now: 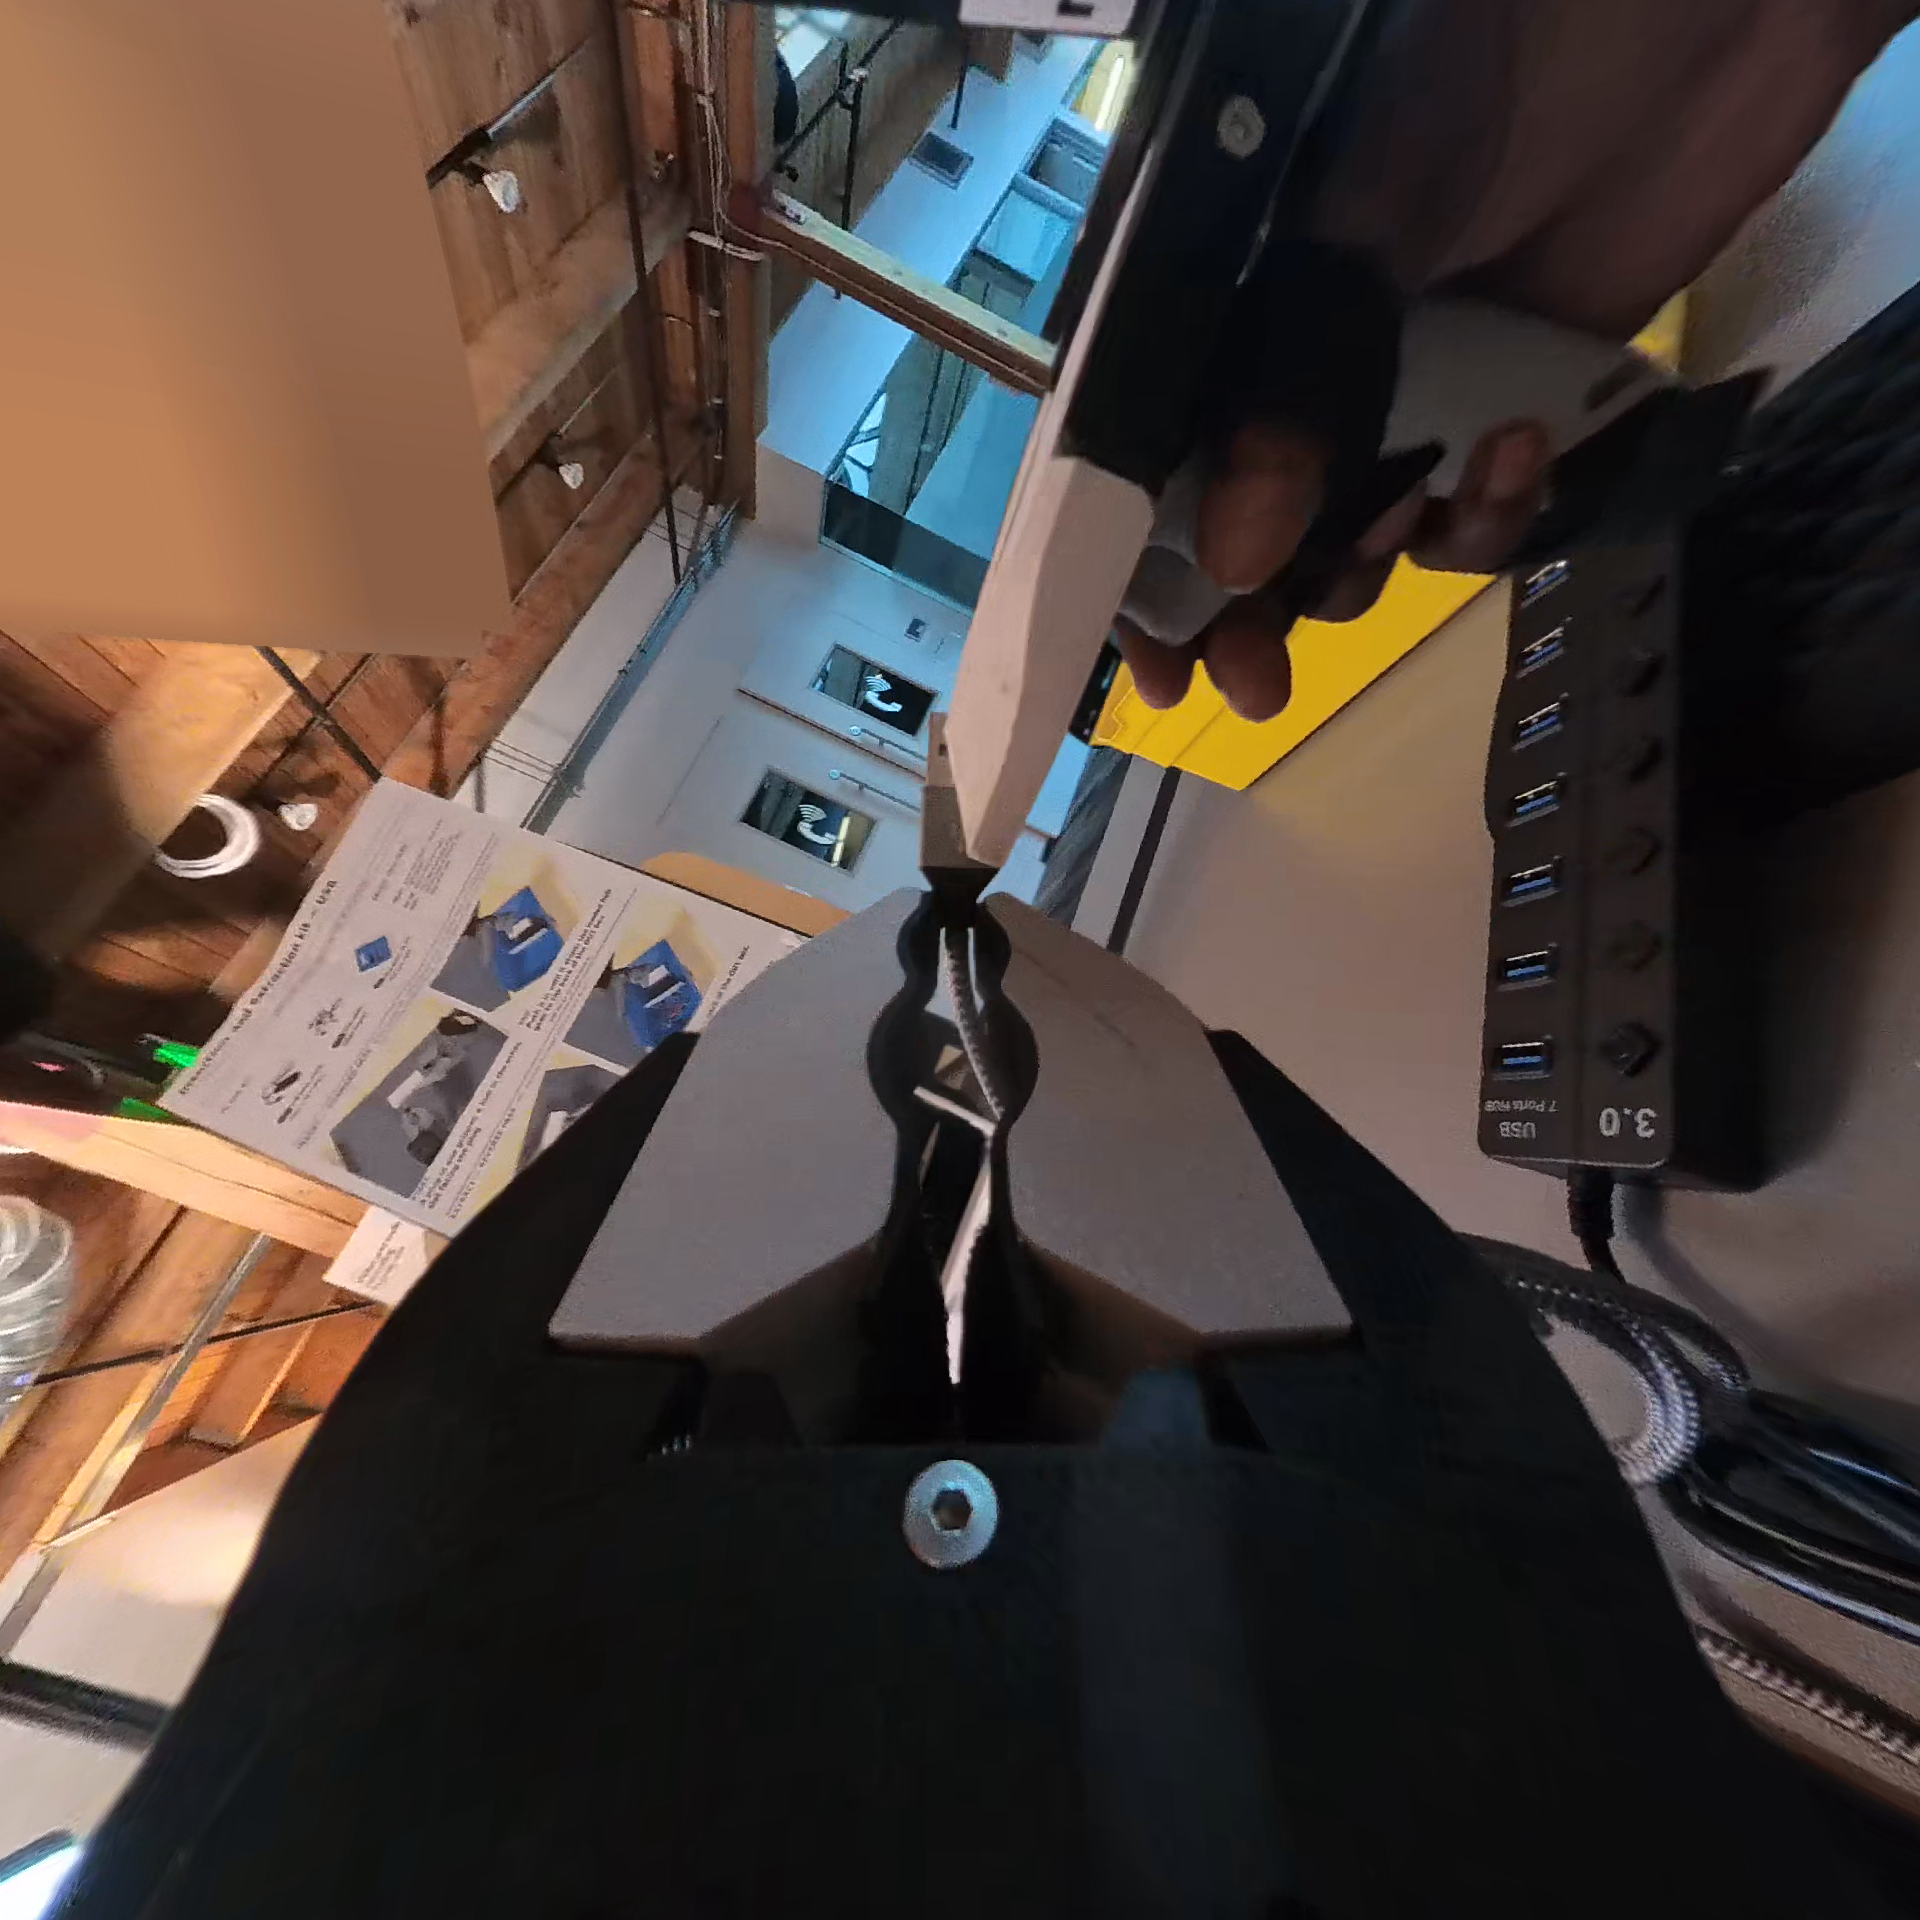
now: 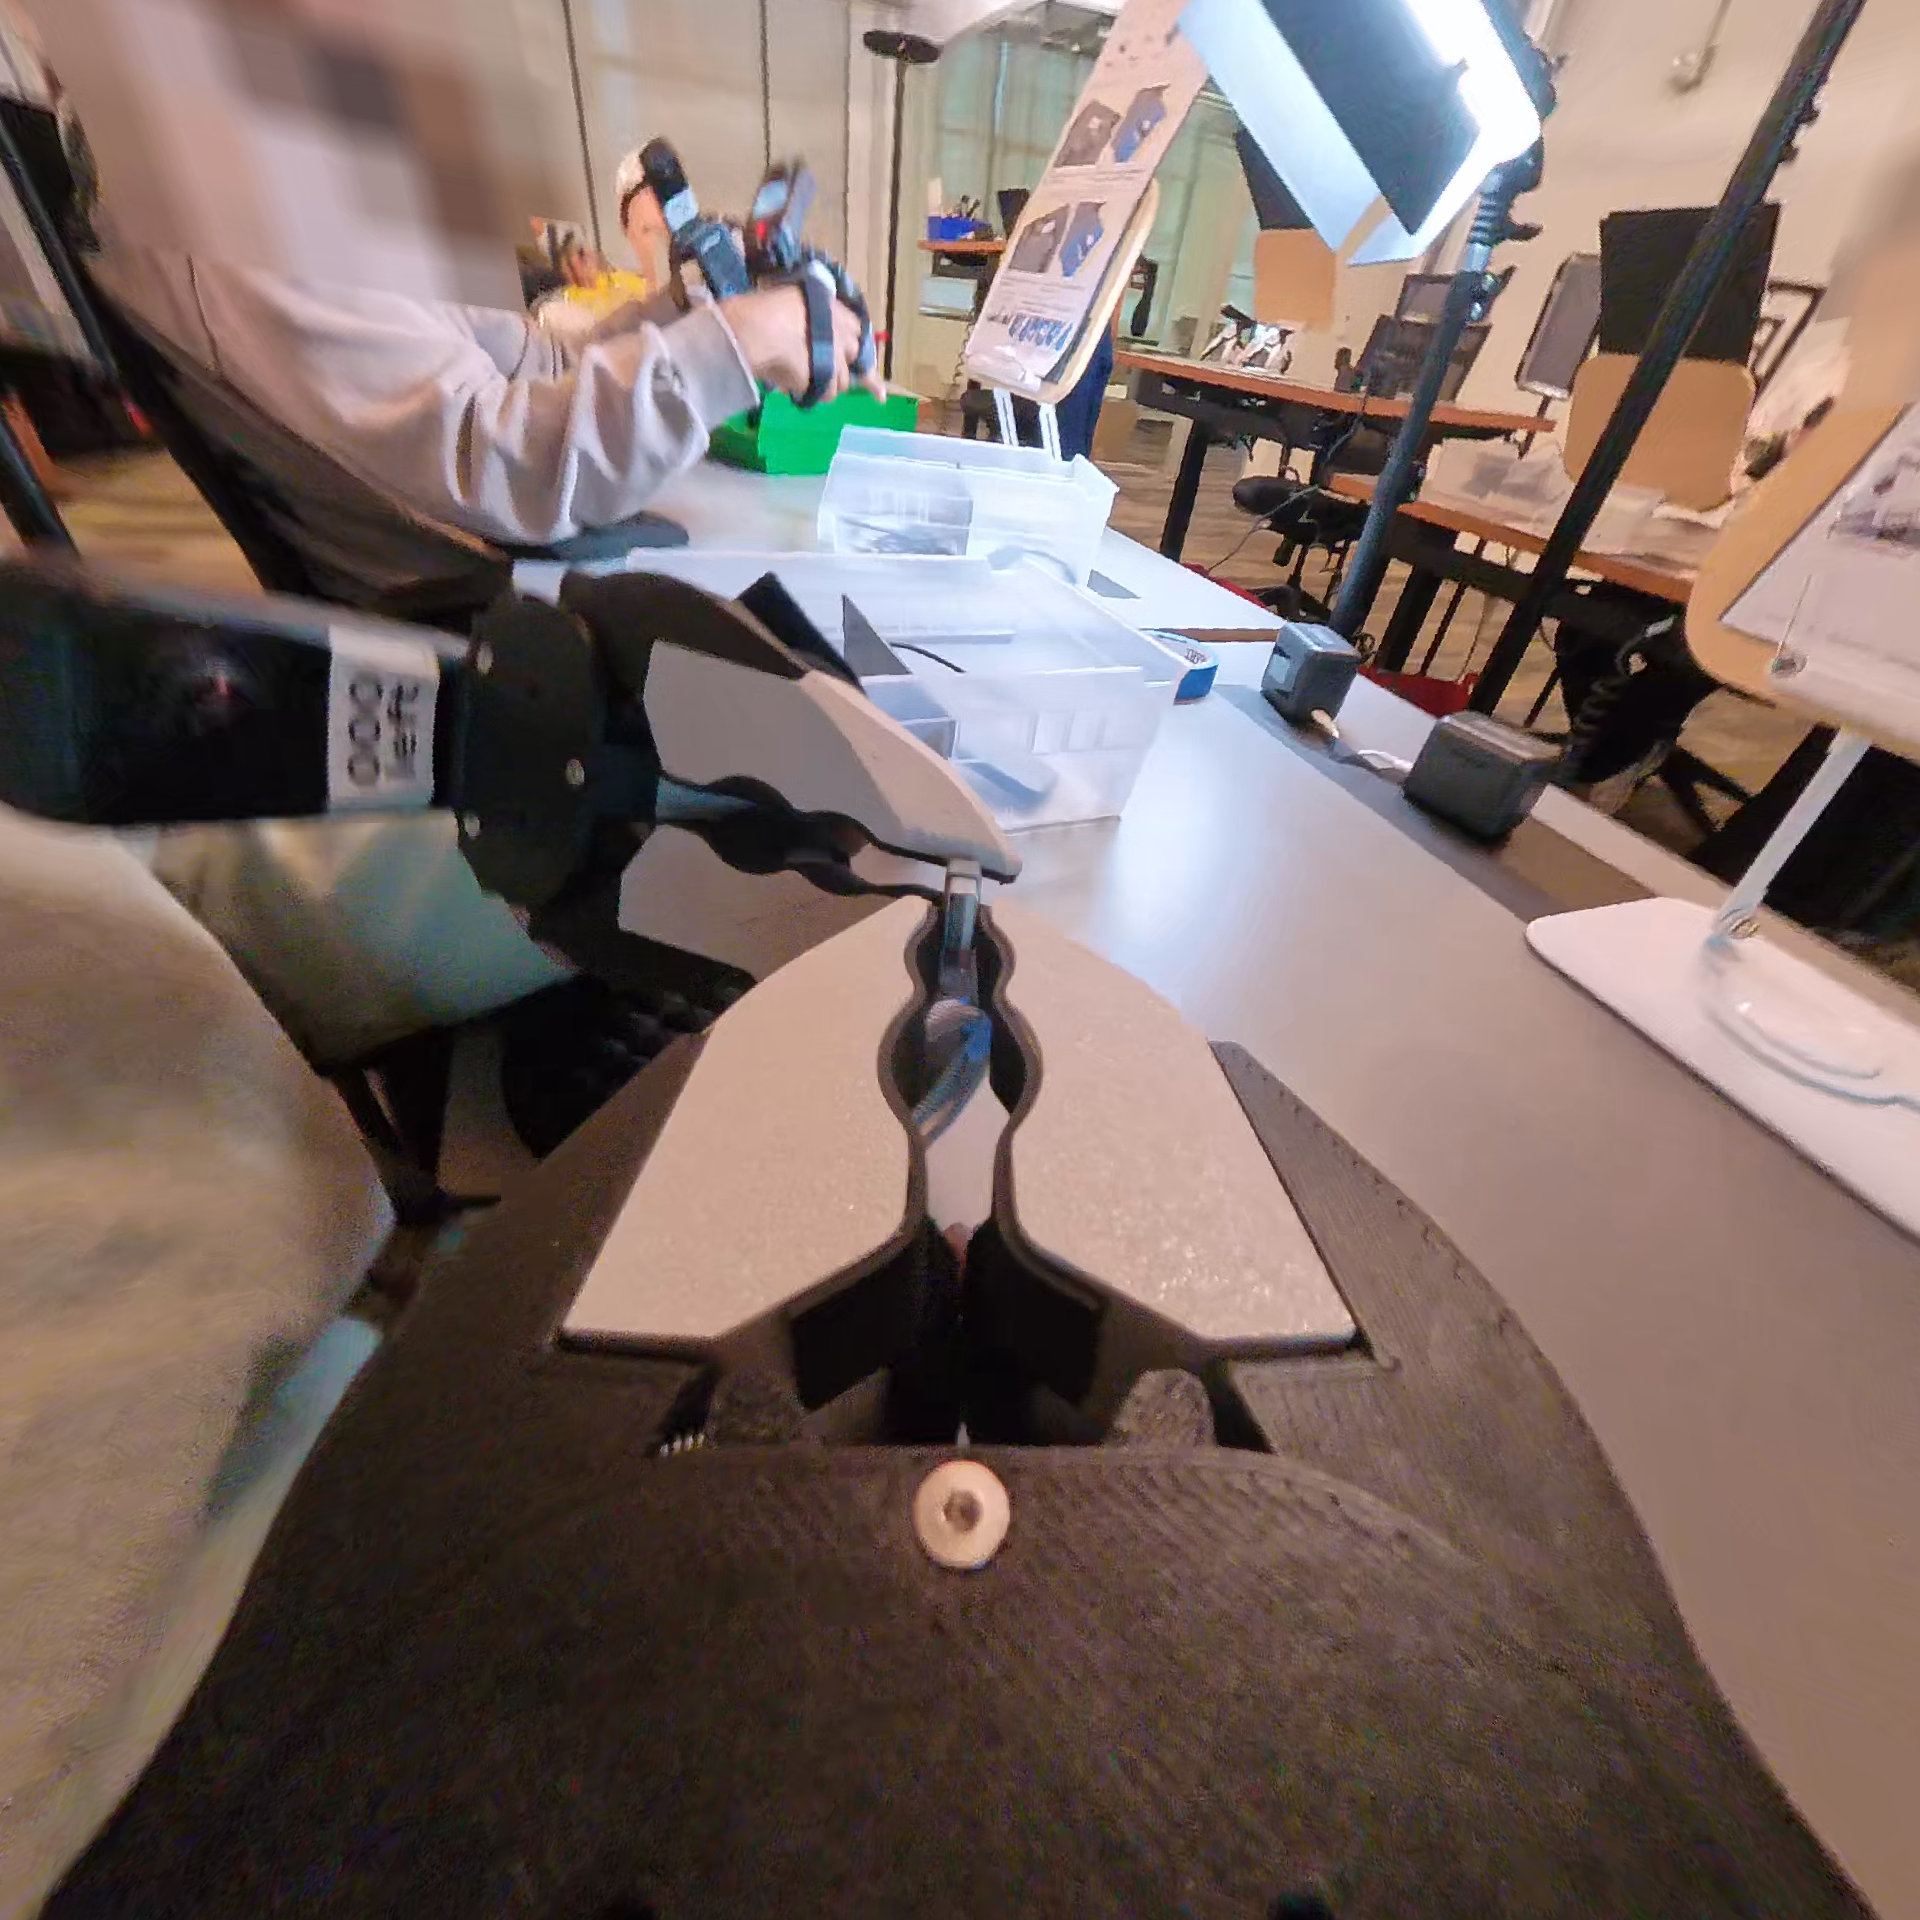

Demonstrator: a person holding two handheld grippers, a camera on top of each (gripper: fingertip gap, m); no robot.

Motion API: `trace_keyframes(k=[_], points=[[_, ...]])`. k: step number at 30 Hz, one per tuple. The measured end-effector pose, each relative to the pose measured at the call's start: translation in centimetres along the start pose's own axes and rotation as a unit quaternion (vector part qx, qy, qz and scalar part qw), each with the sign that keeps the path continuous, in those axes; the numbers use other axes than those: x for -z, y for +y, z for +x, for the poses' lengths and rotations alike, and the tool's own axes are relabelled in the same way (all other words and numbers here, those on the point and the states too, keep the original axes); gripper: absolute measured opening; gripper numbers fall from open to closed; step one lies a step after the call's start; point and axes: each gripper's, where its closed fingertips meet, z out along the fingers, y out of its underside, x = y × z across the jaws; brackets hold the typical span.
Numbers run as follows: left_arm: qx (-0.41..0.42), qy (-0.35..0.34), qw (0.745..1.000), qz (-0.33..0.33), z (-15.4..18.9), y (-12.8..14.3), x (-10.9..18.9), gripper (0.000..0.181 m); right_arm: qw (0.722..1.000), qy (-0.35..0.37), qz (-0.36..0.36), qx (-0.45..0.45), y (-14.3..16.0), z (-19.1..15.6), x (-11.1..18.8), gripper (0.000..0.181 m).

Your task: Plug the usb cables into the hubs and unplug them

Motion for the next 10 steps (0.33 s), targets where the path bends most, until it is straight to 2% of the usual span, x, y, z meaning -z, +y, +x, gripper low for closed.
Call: trace_keyframes(k=[2,4,6,9,10], points=[[0.046,0.045,0.998,0.011,0.5,-0.2,0.2,0.006,0.998,-0.011,-0.015,0.061,0.2,-0.3,0.2,0.006],[0.156,0.142,0.977,0.040,1.3,-0.9,0.9,0.019,0.988,-0.037,-0.013,0.150,-0.1,-1.1,0.6,0.006],[0.282,0.249,0.922,0.088,1.2,-2.7,2.2,0.034,0.958,-0.069,0.012,0.276,-0.8,-2.5,1.3,0.006],[0.381,0.280,0.864,0.173,-2.3,-5.0,3.3,0.033,0.901,-0.100,0.051,0.419,-2.2,-4.7,2.0,0.006],[0.409,0.323,0.835,0.180,-2.6,-5.5,3.7,0.033,0.890,-0.106,0.056,0.439,-2.6,-5.1,2.1,0.006]])
